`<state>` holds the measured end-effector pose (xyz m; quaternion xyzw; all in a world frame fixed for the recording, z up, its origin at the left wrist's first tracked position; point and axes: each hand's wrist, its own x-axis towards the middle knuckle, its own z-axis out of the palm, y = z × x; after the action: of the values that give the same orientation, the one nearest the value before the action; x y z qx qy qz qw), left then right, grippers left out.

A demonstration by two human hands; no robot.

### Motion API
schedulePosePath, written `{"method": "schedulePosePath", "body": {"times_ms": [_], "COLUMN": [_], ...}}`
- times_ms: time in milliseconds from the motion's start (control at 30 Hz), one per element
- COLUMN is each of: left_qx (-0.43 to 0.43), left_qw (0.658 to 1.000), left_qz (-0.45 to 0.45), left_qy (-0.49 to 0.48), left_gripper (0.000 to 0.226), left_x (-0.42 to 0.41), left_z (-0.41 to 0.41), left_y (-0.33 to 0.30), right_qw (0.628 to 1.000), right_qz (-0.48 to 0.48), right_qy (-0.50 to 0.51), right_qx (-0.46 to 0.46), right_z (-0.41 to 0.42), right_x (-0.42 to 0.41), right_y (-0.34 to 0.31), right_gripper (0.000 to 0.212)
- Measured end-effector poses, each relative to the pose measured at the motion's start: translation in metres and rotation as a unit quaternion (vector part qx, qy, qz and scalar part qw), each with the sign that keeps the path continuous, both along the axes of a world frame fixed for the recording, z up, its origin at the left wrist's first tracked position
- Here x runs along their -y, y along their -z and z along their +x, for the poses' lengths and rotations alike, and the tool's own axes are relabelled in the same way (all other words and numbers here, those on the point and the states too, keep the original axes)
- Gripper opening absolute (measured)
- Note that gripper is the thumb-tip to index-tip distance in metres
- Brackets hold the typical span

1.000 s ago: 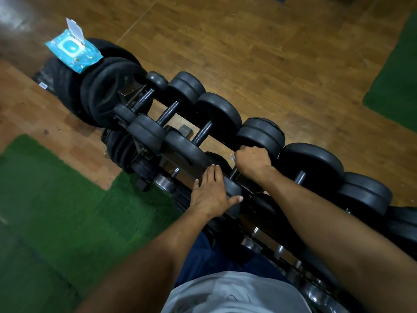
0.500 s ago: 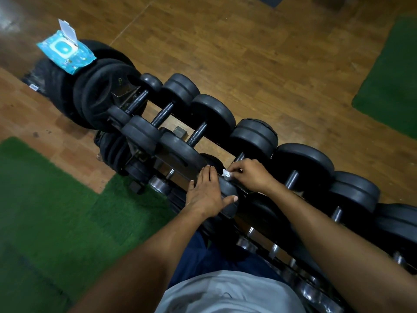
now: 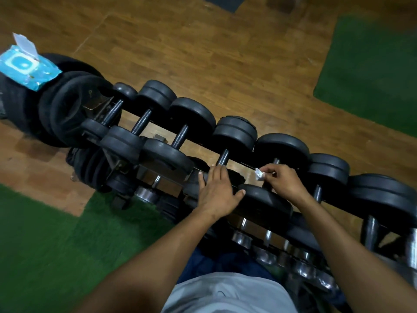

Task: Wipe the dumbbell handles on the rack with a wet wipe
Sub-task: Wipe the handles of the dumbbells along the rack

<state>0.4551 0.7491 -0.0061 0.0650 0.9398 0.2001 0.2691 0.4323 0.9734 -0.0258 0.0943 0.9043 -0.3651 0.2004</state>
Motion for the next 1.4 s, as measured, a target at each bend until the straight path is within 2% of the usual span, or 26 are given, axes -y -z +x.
{"method": "schedulePosePath", "body": {"times_ms": [167,333,600,733,800,900,1200,1300,1400], "left_qx": [-0.009,-0.002,-0.013,-0.011,-0.006,-0.01,0.003,0.0,0.0], "left_qw": [0.996,0.991,0.984,0.986,0.989,0.992,0.998,0.999,0.999], "left_qz": [0.004,0.028,0.031,0.022,0.013,-0.008,-0.035,-0.038,-0.044], "left_qy": [0.087,0.128,0.177,0.167,0.148,0.126,0.043,-0.003,-0.016], "left_gripper": [0.091,0.086,0.083,0.085,0.087,0.086,0.092,0.092,0.094], "left_x": [-0.017,-0.026,-0.023,-0.024,-0.03,-0.037,-0.079,-0.092,-0.096], "left_z": [0.012,0.017,0.014,0.013,0.012,0.015,0.026,0.028,0.028], "left_y": [0.001,0.004,0.016,0.015,0.014,0.013,0.01,0.011,0.012], "right_qw": [0.997,0.995,0.988,0.985,0.985,0.989,0.99,0.992,0.986], "right_qz": [0.055,0.103,0.067,0.044,0.053,0.069,0.127,0.082,0.012], "right_qy": [0.037,0.011,0.082,0.051,0.015,-0.016,0.012,-0.043,-0.152], "right_qx": [-0.026,0.004,0.111,0.156,0.164,0.132,-0.054,-0.09,-0.074], "right_z": [0.018,0.028,0.027,0.014,0.01,0.01,0.008,0.014,0.017], "right_x": [-0.005,-0.006,-0.008,-0.016,-0.017,-0.017,-0.04,-0.041,-0.042], "right_y": [-0.001,-0.004,0.002,0.004,0.003,0.005,0.017,0.02,0.023], "right_gripper": [0.015,0.018,0.013,0.024,0.024,0.017,0.006,0.015,0.016]}}
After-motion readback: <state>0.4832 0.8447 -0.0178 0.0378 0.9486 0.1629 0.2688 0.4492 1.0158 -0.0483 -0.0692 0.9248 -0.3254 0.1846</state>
